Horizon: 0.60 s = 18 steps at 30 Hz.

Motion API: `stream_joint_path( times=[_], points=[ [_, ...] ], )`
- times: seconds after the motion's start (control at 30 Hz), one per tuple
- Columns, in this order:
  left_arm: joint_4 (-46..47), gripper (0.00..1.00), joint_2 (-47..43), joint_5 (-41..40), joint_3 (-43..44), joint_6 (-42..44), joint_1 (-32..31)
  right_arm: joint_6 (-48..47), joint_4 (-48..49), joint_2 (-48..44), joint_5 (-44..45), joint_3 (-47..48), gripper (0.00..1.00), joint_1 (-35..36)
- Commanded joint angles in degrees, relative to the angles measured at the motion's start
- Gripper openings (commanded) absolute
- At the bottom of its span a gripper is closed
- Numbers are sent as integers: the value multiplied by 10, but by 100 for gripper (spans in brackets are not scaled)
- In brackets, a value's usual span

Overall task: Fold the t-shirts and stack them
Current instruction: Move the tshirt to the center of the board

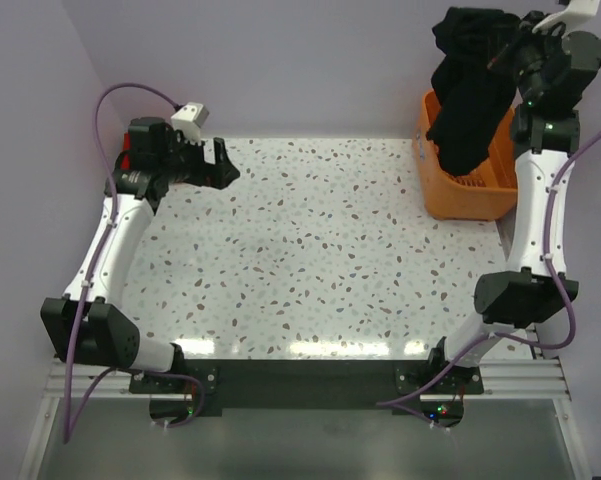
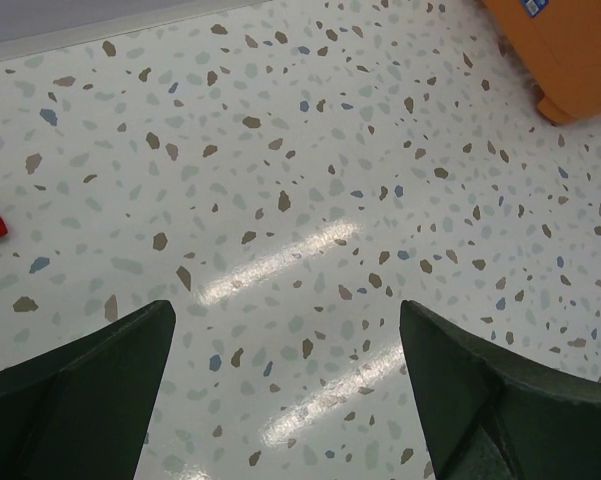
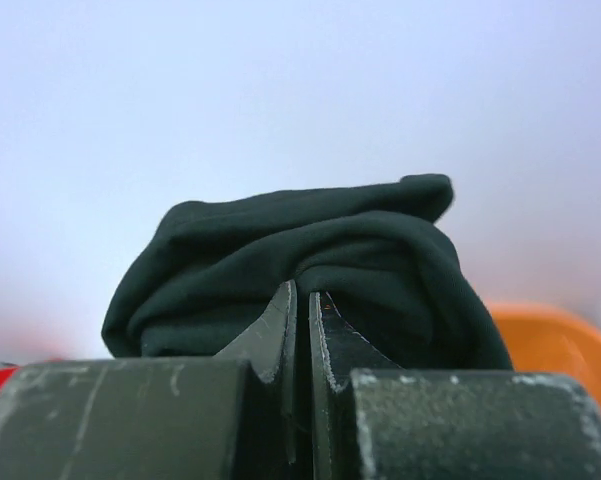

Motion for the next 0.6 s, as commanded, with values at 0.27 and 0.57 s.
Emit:
stream_joint_path(
  times=[0.27,0.57],
  points=[
    [37,100,-52,19,-22,-35,23,-43,107,-55,-93,147,0,207],
    [44,100,-76,28,-32,-26,38,64,50,-65,-70,68,4,288]
  ],
)
